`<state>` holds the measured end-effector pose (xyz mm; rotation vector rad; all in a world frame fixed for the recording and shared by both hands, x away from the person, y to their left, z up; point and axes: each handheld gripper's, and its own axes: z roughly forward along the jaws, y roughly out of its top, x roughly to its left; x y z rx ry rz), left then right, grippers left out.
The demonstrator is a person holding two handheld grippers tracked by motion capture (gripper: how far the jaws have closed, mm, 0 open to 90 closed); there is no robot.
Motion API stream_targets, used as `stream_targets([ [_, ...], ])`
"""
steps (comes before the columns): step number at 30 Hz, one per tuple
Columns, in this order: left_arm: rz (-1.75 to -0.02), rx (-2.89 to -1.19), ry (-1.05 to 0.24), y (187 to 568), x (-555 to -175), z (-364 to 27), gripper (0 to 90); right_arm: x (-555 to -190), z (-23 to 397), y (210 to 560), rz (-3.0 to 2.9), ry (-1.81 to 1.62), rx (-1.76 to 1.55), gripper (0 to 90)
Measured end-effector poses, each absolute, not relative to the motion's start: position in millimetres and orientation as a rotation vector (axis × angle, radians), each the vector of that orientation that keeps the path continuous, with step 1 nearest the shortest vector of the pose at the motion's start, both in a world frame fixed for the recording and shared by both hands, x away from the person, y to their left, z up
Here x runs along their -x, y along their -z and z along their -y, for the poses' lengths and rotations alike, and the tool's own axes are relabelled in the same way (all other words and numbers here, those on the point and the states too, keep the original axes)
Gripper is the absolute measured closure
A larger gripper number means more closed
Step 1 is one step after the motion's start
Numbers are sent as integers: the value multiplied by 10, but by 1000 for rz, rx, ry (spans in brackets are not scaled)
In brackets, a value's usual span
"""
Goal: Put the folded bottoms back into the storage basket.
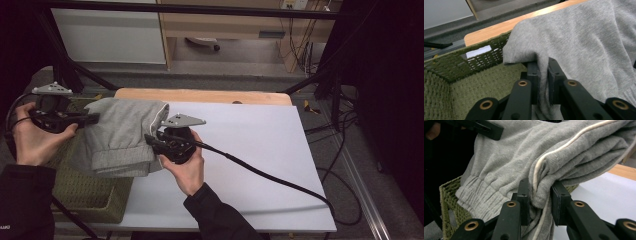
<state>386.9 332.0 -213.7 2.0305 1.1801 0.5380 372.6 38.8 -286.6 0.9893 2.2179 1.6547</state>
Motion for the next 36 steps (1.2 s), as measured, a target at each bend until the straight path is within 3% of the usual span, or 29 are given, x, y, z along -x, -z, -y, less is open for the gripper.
stream_targets([
  [36, -1292, -1973, -586, 2203, -3858, -4028, 822, -3765, -1180, 2905, -2250, -1643, -917, 722],
])
